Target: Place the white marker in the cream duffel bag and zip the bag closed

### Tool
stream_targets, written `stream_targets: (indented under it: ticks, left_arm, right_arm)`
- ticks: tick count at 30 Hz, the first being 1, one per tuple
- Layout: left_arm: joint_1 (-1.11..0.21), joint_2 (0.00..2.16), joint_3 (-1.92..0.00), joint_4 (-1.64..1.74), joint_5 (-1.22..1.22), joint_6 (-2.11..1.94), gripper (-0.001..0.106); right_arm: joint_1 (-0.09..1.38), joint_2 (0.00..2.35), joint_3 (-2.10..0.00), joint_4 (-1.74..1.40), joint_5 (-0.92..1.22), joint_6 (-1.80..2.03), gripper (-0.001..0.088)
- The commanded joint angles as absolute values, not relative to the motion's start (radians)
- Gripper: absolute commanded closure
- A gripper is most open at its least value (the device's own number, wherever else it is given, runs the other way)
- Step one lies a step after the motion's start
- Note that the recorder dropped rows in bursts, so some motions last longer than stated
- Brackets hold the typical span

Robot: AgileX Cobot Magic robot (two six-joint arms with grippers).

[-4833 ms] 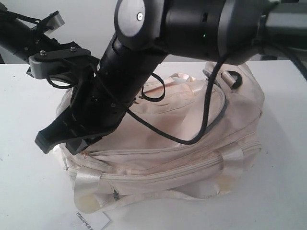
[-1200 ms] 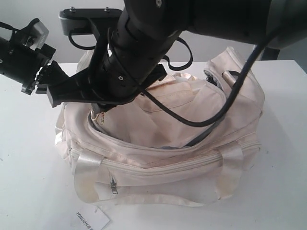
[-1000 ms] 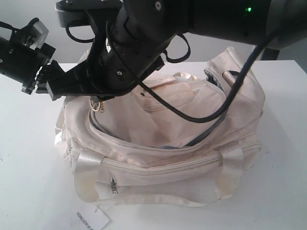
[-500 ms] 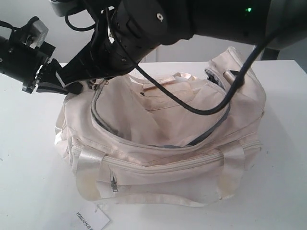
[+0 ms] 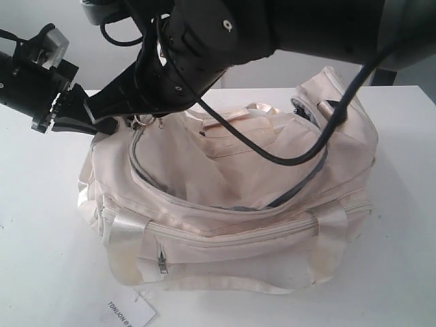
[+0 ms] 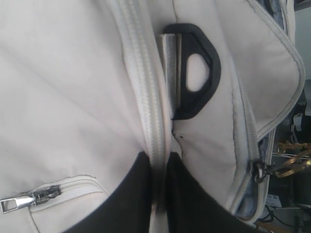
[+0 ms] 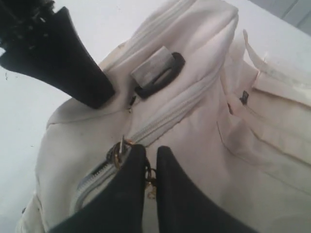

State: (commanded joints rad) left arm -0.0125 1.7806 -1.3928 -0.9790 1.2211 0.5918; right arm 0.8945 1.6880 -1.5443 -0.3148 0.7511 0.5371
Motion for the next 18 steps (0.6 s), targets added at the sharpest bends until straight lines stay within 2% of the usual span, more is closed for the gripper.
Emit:
stream_targets:
  ticks: [5, 18]
  left_arm:
    - [-0.012, 1.781, -1.393, -0.979, 1.221, 0.603, 0.105]
    - [-0.012, 1.781, -1.393, -0.979, 1.221, 0.603, 0.105]
  right_arm:
    - [0.895, 1.688, -1.544, -0.302, 0.758, 0.745, 0.0868]
    - [0.903, 1.686, -1.544, -0.057, 0.861, 0.519, 0.0868]
